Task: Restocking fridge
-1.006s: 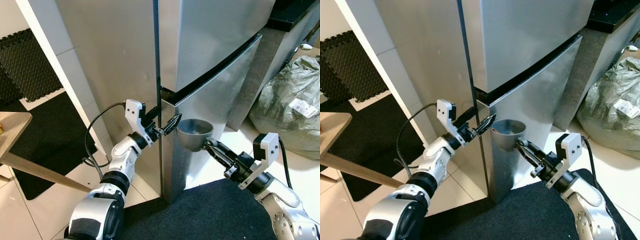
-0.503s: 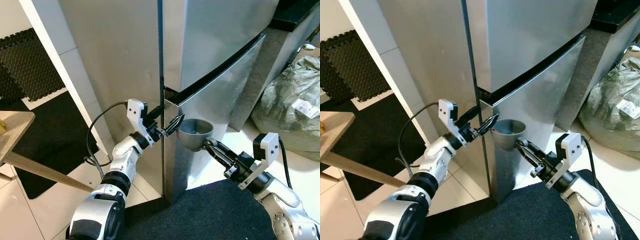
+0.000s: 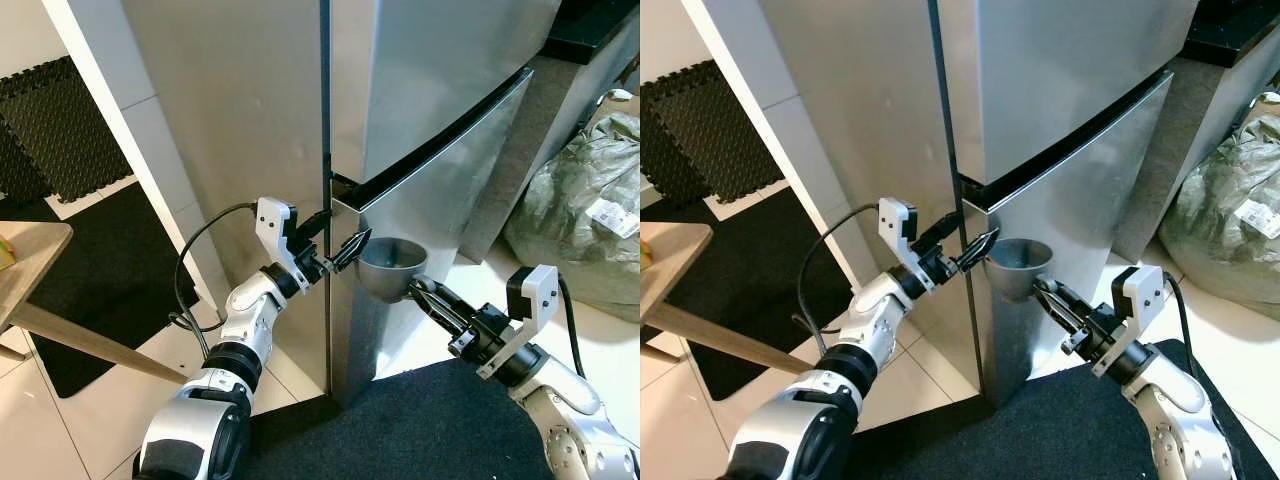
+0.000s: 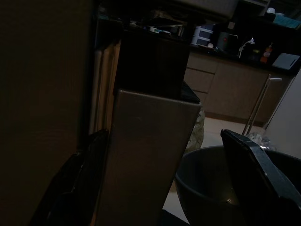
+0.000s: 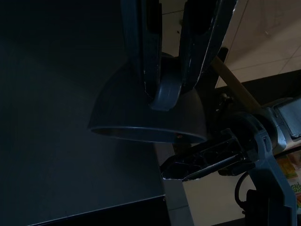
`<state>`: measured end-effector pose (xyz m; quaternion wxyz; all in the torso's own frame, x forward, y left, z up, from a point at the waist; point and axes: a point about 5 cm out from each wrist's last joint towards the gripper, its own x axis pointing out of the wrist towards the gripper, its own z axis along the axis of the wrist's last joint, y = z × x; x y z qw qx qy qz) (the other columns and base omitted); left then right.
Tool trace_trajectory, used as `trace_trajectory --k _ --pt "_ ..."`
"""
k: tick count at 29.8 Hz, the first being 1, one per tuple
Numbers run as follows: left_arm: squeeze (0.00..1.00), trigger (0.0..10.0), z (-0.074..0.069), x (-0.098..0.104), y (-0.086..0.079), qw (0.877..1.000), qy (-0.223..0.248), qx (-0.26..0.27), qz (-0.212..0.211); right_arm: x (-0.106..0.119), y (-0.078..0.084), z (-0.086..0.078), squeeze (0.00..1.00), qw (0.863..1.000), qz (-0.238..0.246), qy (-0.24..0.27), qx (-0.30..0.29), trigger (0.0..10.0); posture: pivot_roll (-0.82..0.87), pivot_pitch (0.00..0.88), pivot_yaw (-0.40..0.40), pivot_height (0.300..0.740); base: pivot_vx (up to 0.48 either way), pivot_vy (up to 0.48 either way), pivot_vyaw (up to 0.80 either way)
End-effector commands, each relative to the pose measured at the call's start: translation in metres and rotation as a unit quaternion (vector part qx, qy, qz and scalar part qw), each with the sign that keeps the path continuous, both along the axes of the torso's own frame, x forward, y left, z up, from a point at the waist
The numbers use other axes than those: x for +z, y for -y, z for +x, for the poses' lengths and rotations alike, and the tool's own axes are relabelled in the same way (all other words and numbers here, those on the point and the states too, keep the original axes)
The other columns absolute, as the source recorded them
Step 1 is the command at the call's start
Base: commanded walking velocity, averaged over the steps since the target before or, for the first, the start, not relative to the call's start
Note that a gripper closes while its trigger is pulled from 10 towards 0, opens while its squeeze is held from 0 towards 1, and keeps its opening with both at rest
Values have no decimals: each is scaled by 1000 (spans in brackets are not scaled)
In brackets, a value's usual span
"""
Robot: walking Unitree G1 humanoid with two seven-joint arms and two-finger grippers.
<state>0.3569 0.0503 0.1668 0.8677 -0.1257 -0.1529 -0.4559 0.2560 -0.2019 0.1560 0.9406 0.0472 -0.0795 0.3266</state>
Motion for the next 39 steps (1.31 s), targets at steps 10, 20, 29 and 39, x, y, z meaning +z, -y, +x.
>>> trace_trajectory --k 10,20,29,39 --pt "0 10000 -21 0 45 994 25 -107 16 4 -6 -2 0 1000 6 9 11 10000 -182 126 110 740 0 0 0" --pt "0 10000 -25 -5 53 994 16 -108 27 4 -6 -1 0 1000 6 9 12 10000 -182 128 110 740 0 0 0" --pt "0 10000 -28 -9 56 993 16 -112 41 5 -7 -1 0 1000 7 10 13 10000 -180 127 110 740 0 0 0" --pt "0 10000 -30 -10 60 992 10 -118 40 5 -6 -1 0 1000 7 10 12 10000 -182 126 110 740 0 -222 0"
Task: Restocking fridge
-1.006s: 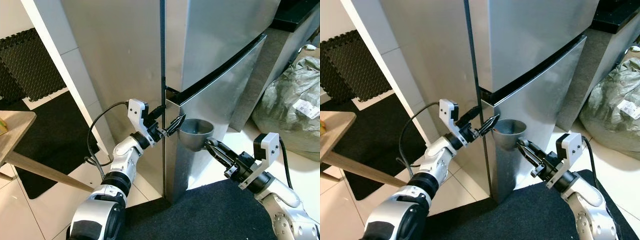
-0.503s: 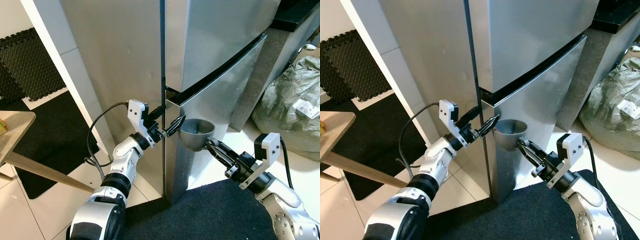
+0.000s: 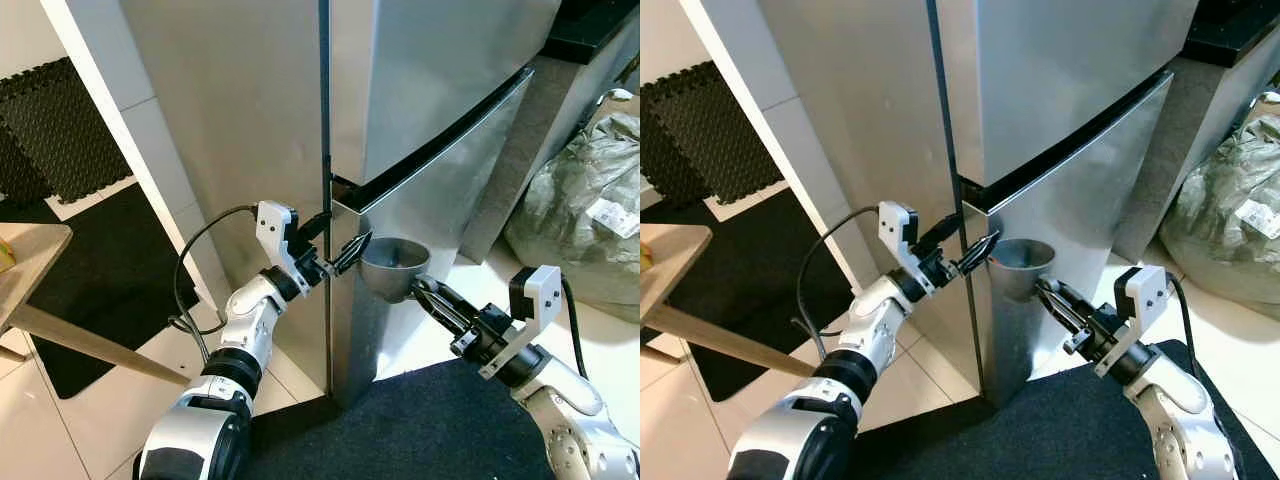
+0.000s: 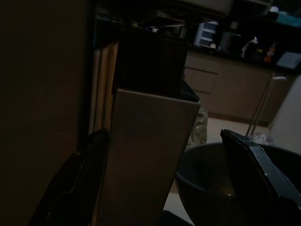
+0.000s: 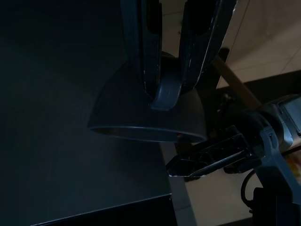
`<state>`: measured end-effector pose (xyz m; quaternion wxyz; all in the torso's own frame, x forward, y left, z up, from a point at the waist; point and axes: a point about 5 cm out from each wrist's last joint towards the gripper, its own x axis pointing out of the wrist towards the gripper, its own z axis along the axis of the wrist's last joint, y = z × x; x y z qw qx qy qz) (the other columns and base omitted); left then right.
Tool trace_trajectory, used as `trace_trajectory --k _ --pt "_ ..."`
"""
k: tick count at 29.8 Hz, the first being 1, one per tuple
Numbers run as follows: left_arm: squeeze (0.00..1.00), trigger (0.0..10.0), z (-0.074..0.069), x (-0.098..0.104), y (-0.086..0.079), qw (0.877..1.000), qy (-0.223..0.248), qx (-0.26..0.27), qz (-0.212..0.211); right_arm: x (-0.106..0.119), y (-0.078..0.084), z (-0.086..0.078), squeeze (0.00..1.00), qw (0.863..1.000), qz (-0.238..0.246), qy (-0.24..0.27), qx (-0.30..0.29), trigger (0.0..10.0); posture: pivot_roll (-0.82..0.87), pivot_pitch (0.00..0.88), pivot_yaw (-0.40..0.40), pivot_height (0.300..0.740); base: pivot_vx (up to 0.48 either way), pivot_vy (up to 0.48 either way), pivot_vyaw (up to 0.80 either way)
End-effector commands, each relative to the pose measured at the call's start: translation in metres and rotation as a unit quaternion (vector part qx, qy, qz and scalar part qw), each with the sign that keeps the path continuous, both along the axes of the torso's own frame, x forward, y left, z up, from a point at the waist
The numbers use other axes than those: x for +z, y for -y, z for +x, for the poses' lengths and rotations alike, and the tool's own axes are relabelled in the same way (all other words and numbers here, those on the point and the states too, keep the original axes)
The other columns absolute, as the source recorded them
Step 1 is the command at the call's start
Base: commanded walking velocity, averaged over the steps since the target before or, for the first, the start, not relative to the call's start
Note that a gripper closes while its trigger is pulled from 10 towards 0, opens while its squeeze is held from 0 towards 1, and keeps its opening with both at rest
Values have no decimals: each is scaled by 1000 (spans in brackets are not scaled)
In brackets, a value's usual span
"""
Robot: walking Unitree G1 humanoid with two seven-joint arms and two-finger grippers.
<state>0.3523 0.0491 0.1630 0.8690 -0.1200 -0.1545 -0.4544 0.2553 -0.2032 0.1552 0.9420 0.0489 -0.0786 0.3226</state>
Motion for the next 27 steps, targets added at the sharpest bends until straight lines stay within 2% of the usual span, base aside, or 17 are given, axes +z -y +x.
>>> trace_trajectory --k 1,23,27 --pt "0 10000 -25 -6 58 992 5 -120 36 6 -8 0 0 1000 6 12 16 10000 -182 126 110 740 0 0 0" --pt "0 10000 -26 -8 62 992 -3 -119 44 5 -8 1 0 1000 4 10 20 10000 -182 119 105 740 0 0 0" --pt "0 10000 -29 -11 65 989 -13 -139 44 5 -9 1 0 1000 3 10 20 10000 -182 117 105 740 0 0 0"
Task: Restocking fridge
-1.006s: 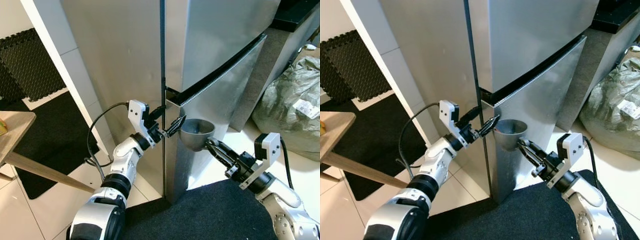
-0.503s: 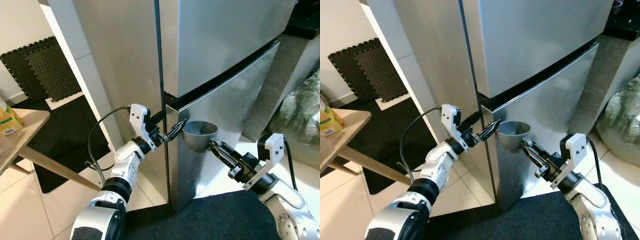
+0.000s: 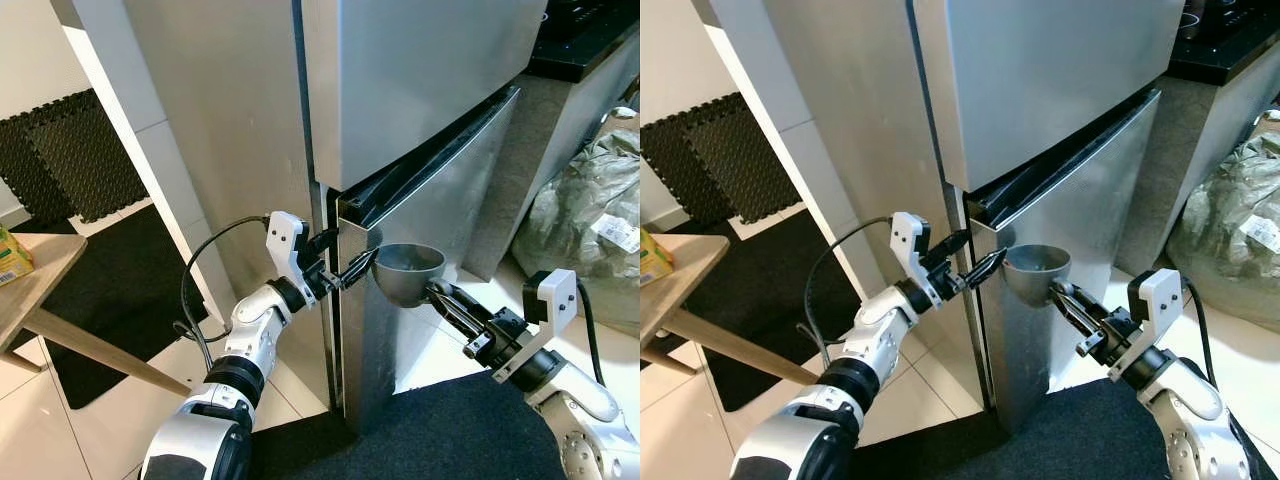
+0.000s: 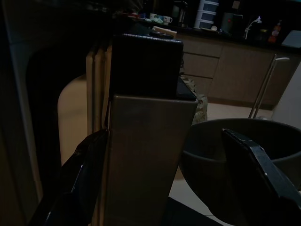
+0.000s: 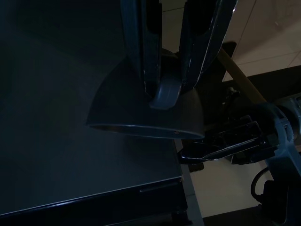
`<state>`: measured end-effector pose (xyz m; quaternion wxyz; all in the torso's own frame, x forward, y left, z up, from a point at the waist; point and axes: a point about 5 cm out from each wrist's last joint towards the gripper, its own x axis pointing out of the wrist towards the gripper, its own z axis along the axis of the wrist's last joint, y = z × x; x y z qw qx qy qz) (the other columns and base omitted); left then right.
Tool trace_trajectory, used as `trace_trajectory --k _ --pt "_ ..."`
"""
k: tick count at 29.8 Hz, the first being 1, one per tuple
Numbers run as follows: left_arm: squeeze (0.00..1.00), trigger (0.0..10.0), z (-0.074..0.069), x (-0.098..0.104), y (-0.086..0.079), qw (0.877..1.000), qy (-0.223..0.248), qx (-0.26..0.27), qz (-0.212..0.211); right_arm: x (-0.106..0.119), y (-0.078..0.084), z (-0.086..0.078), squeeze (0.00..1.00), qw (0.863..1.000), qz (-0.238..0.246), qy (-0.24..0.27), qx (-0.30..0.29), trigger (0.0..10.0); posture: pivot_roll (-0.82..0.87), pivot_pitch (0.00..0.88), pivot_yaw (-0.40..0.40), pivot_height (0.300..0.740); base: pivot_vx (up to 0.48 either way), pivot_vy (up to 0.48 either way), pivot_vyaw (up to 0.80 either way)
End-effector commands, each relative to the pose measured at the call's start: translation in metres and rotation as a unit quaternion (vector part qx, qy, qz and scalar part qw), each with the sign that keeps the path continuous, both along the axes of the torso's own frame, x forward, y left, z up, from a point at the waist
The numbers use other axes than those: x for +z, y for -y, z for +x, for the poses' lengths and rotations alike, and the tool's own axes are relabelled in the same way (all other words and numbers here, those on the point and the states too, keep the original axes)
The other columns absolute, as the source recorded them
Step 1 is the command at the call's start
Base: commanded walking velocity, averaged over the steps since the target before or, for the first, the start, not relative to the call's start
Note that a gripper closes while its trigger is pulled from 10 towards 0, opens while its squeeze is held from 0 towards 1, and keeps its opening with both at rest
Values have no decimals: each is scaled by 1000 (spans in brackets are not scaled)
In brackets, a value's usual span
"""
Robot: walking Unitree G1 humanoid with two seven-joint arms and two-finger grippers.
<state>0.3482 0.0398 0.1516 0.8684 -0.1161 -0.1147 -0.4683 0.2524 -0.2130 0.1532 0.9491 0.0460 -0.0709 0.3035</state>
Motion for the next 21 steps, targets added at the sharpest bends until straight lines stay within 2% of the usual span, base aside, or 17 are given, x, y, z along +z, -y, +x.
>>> trace_trajectory --k 1,4,6,10,12,13,16,21 --pt "0 10000 -26 0 56 991 14 -134 15 7 -19 4 0 999 7 17 41 10000 -182 117 105 740 0 0 0" --pt "0 10000 -31 -5 57 988 8 -156 16 6 -19 4 0 999 8 16 41 10000 -182 116 105 740 0 0 0" --pt "0 10000 -37 -15 55 983 -6 -180 26 5 -20 4 0 999 8 15 41 10000 -184 113 106 740 0 0 0" --pt "0 10000 -41 -27 49 981 -25 -188 30 5 -19 4 0 999 7 14 39 10000 -184 114 107 740 0 0 0" --pt "0 10000 -39 -43 31 989 -51 -137 36 4 -17 4 0 999 6 13 37 10000 -180 113 105 740 0 0 0" --pt "0 10000 -39 -43 31 989 -51 -137 36 4 -17 4 0 999 6 13 37 10000 -180 113 105 740 0 0 0" --pt "0 10000 -38 -56 12 993 -78 -88 32 4 -17 4 0 999 6 13 37 10000 -177 113 103 740 0 0 0" --pt "0 10000 -45 -72 1 992 -106 -62 40 5 -18 6 0 999 5 13 38 10000 -173 112 102 740 0 0 0"
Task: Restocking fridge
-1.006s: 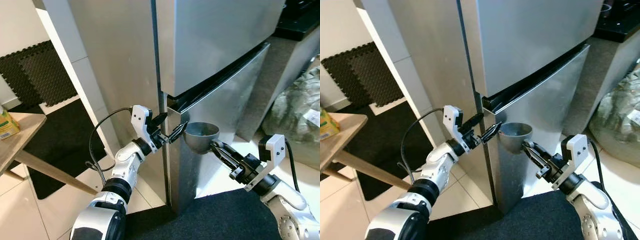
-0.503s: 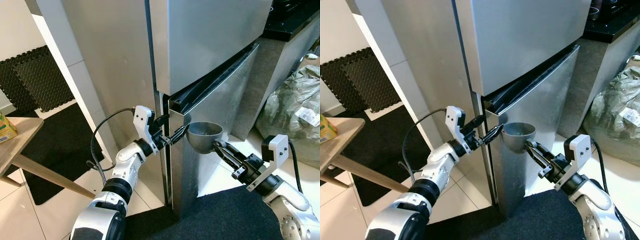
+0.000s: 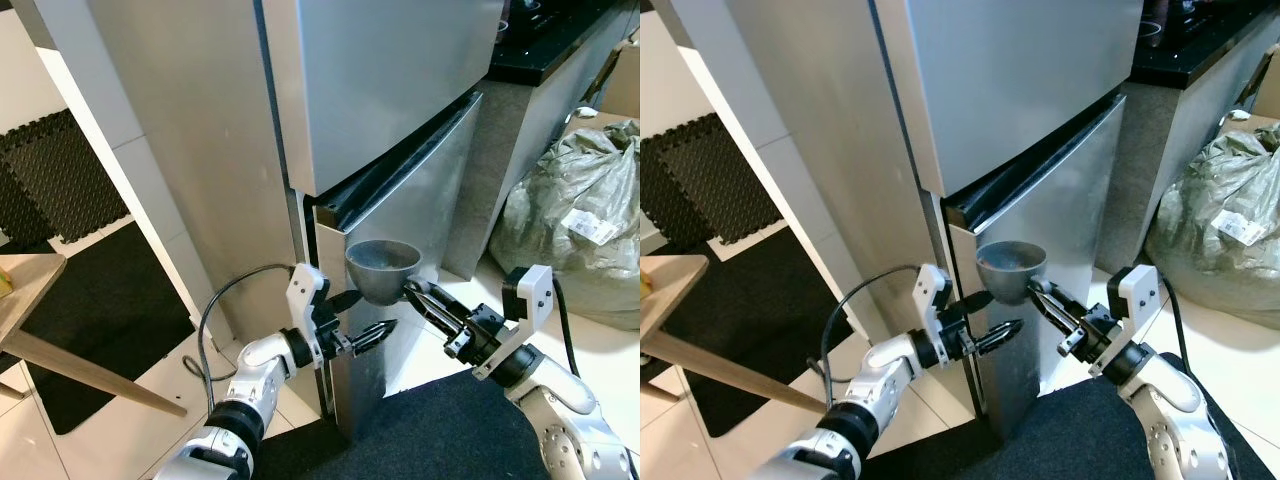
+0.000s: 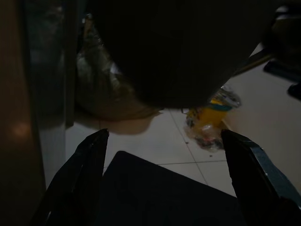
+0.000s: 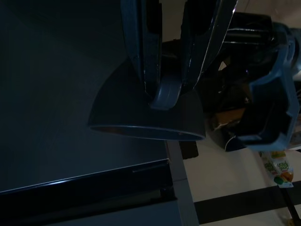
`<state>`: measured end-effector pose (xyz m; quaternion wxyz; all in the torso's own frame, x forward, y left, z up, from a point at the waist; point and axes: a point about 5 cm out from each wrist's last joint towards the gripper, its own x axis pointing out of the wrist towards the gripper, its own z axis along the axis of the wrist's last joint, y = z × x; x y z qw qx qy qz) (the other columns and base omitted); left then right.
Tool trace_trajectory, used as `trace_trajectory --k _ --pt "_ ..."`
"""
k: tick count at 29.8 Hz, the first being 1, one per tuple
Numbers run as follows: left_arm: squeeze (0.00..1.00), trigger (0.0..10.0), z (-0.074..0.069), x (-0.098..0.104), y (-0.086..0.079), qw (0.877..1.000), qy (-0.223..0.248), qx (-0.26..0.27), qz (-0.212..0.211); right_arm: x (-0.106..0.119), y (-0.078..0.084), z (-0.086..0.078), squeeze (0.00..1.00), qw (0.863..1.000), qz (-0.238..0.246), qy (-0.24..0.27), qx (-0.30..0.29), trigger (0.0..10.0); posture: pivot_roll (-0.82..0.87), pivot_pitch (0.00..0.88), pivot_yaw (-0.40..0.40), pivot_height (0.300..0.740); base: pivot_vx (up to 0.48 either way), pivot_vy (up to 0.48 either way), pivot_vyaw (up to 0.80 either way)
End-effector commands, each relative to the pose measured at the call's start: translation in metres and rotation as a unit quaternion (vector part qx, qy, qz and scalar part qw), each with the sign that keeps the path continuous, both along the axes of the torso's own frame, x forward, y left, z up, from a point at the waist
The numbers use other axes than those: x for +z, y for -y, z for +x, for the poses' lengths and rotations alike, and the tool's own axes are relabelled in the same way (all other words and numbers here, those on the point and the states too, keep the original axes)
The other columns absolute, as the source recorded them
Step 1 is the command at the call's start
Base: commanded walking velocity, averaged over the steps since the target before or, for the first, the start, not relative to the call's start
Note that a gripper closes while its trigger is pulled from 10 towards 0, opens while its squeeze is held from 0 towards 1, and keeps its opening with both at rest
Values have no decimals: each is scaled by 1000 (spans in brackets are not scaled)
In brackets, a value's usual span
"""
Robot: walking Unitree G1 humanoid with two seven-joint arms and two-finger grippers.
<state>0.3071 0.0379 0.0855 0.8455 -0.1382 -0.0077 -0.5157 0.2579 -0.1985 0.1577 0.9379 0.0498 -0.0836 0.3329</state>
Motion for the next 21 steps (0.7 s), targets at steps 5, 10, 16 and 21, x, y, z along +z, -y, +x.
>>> trace_trajectory --k 5,10,16,21 --pt "0 10000 -17 -33 -16 998 -50 35 32 0 -4 2 0 1000 -1 0 8 10000 -167 112 100 740 0 0 0" --pt "0 10000 -25 -50 -26 993 -76 72 54 -1 -4 3 0 1000 -1 -2 9 10000 -160 112 97 740 0 0 0" --pt "0 10000 -10 -38 -32 986 -64 145 42 -1 -3 4 0 1000 0 -4 2 10000 -161 110 97 740 0 0 0" --pt "0 10000 1 -27 -36 982 -54 177 24 -1 3 6 0 1000 2 -6 -19 10000 -167 105 99 740 0 0 0"
